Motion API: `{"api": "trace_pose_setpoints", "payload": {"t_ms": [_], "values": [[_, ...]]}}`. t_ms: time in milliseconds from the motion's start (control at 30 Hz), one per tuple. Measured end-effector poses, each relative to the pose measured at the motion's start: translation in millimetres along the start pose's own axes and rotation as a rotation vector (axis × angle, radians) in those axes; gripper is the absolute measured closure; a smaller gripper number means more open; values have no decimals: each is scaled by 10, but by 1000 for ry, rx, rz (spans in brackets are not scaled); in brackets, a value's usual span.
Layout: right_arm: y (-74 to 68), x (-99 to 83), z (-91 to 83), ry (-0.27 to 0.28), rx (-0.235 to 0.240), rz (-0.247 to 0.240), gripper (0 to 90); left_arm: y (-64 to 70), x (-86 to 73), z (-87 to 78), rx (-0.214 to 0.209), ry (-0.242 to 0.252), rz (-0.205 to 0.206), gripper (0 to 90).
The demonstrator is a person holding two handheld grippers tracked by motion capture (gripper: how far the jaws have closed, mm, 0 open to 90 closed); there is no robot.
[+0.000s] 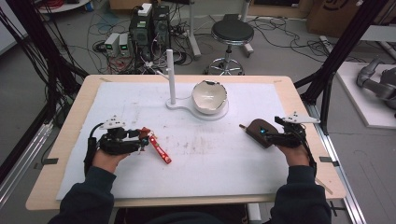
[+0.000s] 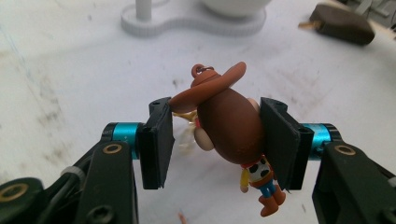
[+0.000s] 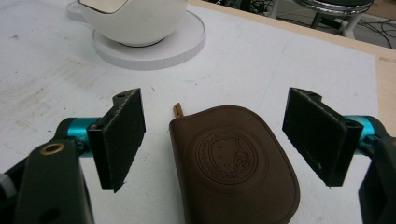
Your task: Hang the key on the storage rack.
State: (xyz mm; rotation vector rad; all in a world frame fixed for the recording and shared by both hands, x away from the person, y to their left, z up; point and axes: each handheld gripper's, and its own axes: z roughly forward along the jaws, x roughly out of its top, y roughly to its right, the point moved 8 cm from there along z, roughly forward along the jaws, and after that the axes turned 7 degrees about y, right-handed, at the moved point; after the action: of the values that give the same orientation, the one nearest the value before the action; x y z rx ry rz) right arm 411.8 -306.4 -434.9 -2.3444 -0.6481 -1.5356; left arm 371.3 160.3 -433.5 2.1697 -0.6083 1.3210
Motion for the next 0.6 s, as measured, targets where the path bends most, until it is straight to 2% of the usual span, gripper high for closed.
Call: {"api": "trace_pose_setpoints", "payload": {"t_ms": [167,267,600], "values": [[0,6,-1,4,0,4,214,5,250,-24,-24,70,9,464],[-1,8,3,5,1,5,214,13,428,-35,-37,96,30,464],[5,12,11,8,5,10,214,67,1096,-27,-59,146,114,464]]}}
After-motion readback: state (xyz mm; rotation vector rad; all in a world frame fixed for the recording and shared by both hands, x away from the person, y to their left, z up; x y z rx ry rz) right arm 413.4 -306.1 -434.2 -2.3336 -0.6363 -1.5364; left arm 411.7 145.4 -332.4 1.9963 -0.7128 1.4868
